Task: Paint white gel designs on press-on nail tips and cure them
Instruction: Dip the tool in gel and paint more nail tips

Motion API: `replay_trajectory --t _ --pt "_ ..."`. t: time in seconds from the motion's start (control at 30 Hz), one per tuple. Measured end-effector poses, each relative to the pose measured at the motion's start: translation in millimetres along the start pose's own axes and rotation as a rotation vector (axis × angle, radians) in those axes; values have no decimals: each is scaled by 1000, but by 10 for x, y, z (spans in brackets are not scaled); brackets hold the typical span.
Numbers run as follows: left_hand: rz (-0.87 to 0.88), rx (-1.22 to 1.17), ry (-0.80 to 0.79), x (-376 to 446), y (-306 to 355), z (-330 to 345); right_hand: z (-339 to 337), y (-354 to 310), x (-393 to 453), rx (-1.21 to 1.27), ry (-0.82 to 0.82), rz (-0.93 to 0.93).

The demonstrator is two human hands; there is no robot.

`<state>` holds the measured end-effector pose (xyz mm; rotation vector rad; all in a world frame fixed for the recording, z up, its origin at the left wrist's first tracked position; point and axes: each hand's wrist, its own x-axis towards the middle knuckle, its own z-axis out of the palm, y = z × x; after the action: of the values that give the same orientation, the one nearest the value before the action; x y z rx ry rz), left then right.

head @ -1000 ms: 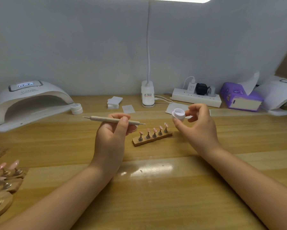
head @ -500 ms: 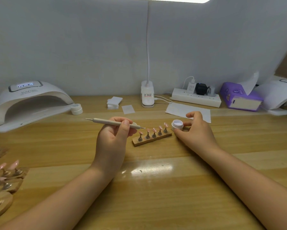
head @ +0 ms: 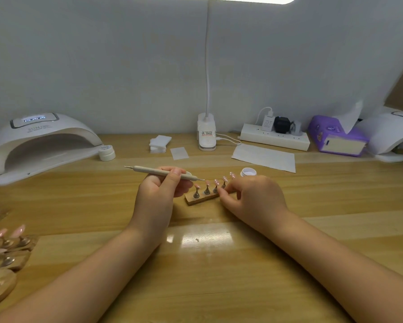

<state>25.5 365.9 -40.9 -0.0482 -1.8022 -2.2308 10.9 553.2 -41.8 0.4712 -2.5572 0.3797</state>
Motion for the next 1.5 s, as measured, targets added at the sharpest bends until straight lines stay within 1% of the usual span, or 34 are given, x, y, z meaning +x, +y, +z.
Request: replay_trajectory --t 0.13,0.27,0.43,0.57,0.63,0.77,0.87,1.0,1.13,1.3,1.5 --pt "-51 -28 -29 24 -22 1 33 4 43 -3 -52 88" --pt "-95 -50 -76 45 -37 8 50 4 50 27 -45 127" --pt "-112 -62 -86 47 -33 -6 71 -7 75 22 -80 147" --pt "-113 -79 -96 49 -29 -4 50 -30 30 -8 -45 96" --pt "-107 -83 -93 49 -30 -3 42 -67 13 25 -32 68" --pt "-107 -91 -96 54 -32 -3 49 -127 19 67 -83 30" --pt "-112 -99 -100 58 -30 -1 53 -126 11 40 -104 -5" --pt "-121 -114 -98 48 -30 9 57 -147 -5 61 -39 -46" --pt "-117 -107 -114 37 -27 25 54 -146 21 9 -123 -46" --pt "-123 -95 -116 25 -8 33 43 -125 21 -14 -136 -64" --pt "-137 -116 -104 25 9 25 39 -133 -12 64 -34 -111"
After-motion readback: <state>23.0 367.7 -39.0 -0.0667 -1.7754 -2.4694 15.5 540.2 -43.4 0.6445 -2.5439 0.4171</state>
